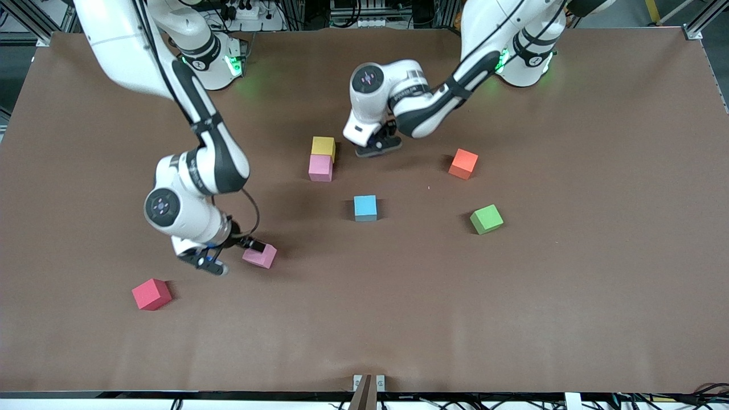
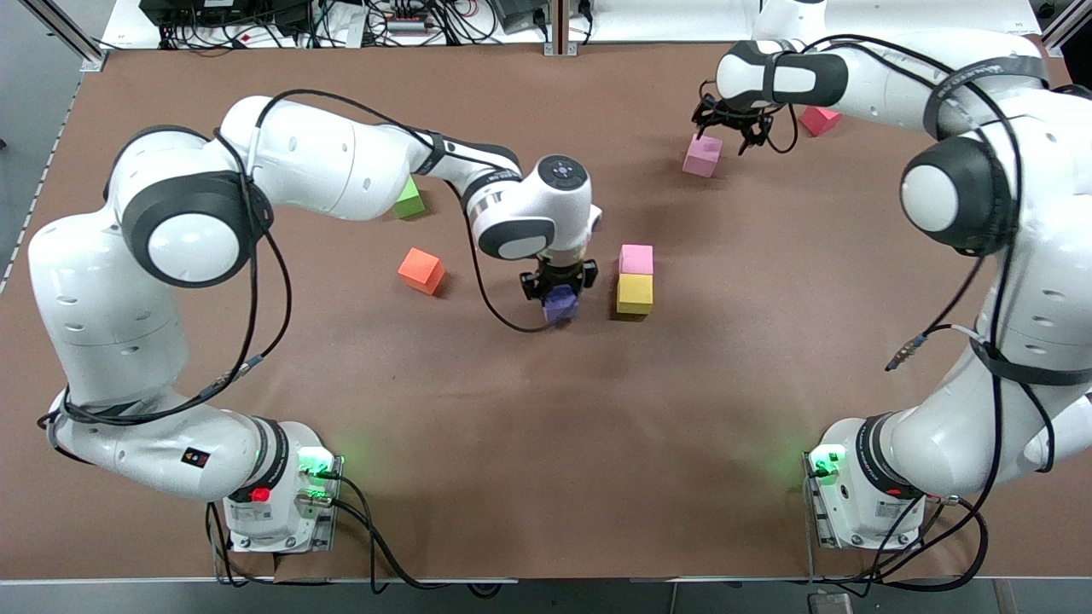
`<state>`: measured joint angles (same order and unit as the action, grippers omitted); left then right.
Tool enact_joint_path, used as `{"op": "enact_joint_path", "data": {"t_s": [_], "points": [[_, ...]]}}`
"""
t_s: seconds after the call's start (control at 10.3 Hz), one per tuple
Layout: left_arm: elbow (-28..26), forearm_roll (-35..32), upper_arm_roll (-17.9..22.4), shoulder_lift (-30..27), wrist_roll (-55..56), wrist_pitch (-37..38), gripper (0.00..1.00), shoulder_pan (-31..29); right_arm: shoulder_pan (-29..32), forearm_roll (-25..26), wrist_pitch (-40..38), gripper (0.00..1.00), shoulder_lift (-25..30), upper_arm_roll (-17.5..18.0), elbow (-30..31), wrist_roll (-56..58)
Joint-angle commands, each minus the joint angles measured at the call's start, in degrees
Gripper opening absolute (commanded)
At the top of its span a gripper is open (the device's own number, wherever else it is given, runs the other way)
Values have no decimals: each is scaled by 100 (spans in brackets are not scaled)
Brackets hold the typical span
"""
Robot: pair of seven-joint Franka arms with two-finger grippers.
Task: Arrange blocks into number 1
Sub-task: 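Reach the right gripper to the second pink cube while the left gripper lifts purple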
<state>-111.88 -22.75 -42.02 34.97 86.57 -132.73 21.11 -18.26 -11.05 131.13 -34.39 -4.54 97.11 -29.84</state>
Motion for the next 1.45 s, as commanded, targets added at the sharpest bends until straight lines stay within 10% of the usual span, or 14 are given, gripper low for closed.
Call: {"op": "enact_joint_path", "data": {"t_s": [0.0, 0.39, 0.68, 1.36], "points": [[192, -37, -271, -105, 70, 273, 0, 216, -72, -20, -87, 100, -322, -127, -544, 31], [999, -1, -97, 386, 70, 371, 0, 1269, -309, -29, -52, 100, -462, -197, -632, 83], [1553, 69, 772, 659, 53, 389, 0, 2193, -318, -11, -79, 100, -524, -197, -597, 338], [2320, 78, 1020, 1178, -685, 722, 0, 2371, -371, -20, -43, 100, -744, -249, -562, 654]]}}
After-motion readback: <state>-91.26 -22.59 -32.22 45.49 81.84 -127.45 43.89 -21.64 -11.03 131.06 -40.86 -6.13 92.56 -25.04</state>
